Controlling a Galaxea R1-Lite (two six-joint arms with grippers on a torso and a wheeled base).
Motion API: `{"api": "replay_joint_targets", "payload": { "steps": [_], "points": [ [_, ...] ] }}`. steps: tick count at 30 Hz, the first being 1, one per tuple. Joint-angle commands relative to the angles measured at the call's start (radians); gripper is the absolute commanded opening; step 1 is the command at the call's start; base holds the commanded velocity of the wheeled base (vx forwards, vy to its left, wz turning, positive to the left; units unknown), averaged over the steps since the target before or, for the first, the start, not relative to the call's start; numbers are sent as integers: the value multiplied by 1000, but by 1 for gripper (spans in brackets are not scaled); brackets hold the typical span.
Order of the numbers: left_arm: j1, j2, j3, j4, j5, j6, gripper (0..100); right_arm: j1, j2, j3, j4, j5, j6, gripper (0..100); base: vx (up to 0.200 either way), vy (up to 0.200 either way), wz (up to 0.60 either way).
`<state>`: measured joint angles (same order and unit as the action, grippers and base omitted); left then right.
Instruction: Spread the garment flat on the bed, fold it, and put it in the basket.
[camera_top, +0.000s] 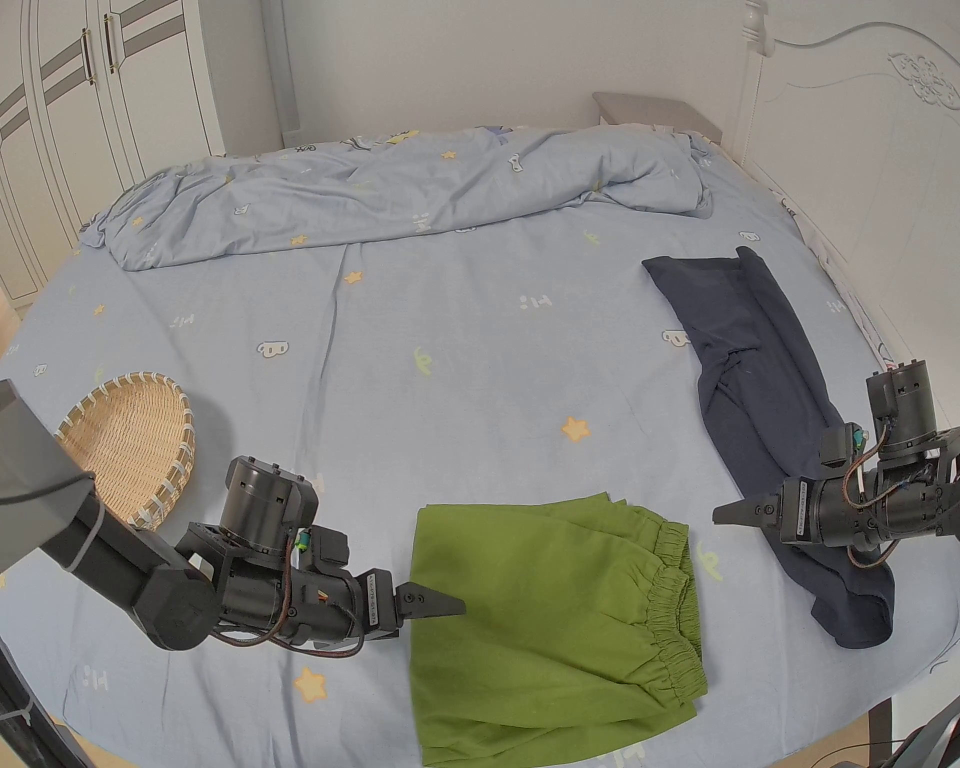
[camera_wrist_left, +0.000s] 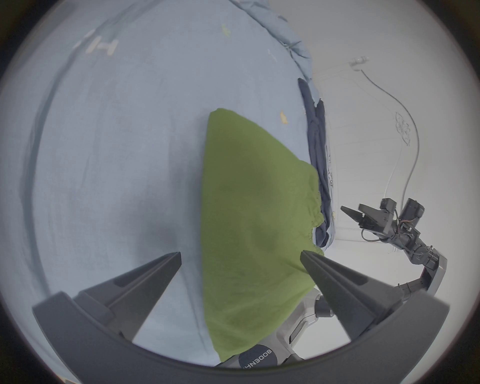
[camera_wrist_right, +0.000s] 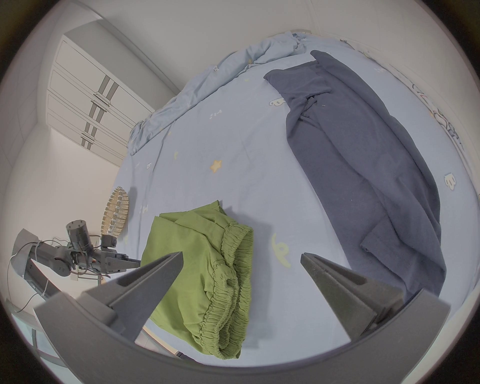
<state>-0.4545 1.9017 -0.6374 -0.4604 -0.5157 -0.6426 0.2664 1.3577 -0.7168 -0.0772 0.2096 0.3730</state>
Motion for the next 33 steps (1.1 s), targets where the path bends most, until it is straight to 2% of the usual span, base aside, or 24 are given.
{"api": "replay_joint_targets", "payload": {
  "steps": [1,6,8,13,24,25,30,33],
  "points": [
    [-3,62,4,-7,-1,-2,100,-1,-15,2,-1,1,0,100,0,0,0],
    [-21,105,-1,-93,-35,-26,100,-3,-15,2,-3,1,0,100,0,0,0],
    [-39,120,1,-149,-86,-66,100,-3,-12,2,-3,1,0,100,0,0,0],
    [-43,140,-1,-173,-150,-75,100,-6,-15,2,-3,1,0,100,0,0,0],
    [-121,194,-22,-248,-161,-80,100,-9,-15,2,-4,-1,0,100,0,0,0],
    [-122,194,-22,-250,-161,-89,0,-9,-14,2,-6,-1,0,100,0,0,0],
    [-118,185,-42,-250,-145,-134,0,-9,-12,2,-4,-1,0,100,0,0,0],
    [-116,126,-14,-250,-66,-137,0,-9,-11,2,-4,-1,1,100,0,0,0]
  ]
}}
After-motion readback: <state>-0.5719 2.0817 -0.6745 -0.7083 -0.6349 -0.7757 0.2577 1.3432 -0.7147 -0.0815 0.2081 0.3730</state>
